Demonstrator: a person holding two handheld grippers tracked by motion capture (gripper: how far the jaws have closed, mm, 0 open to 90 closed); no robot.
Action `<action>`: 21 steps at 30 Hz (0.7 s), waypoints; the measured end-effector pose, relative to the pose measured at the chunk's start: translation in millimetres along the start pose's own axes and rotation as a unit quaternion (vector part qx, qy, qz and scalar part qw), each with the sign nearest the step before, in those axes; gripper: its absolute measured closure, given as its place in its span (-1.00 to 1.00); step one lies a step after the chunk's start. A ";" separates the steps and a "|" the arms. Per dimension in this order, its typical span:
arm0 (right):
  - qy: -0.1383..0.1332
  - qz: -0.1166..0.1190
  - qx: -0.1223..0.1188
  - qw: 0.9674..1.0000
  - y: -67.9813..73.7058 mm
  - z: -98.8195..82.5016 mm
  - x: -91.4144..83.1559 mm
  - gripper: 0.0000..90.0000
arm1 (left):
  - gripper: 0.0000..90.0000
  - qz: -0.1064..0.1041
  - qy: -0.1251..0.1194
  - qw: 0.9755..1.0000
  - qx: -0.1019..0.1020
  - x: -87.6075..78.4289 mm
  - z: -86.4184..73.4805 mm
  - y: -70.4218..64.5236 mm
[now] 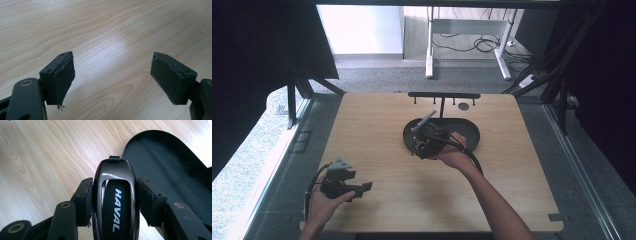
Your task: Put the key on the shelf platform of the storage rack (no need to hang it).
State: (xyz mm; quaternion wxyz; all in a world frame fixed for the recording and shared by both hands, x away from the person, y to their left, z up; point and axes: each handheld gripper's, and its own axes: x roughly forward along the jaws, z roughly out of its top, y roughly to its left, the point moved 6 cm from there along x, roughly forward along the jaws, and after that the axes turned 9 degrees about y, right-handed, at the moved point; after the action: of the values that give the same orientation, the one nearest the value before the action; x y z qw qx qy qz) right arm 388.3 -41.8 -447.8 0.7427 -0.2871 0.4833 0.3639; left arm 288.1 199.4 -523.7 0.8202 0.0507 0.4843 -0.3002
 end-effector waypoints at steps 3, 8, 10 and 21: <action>0.005 -0.002 0.004 1.000 -2.8 0.2 1.0 0.09 | -0.56 -0.001 0.001 1.000 0.000 0.0 -0.3 0.2; 0.005 -0.001 0.010 1.000 -9.1 0.2 3.2 0.09 | -0.56 -0.001 0.003 1.000 0.000 1.2 -0.3 -1.4; 0.004 0.002 0.013 1.000 -11.5 -0.2 3.5 0.09 | -0.56 -0.001 0.001 1.000 0.000 1.0 0.0 -1.1; 0.004 0.011 0.034 0.999 -29.2 -0.7 9.4 0.09 | -0.56 0.002 0.002 1.000 0.000 0.9 -0.2 -0.4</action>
State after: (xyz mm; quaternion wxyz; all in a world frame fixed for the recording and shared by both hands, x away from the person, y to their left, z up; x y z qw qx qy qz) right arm 414.3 -56.5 -454.6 0.7461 -0.2575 0.5017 0.3540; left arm 288.0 198.7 -524.5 0.8198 0.0523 0.4855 -0.2990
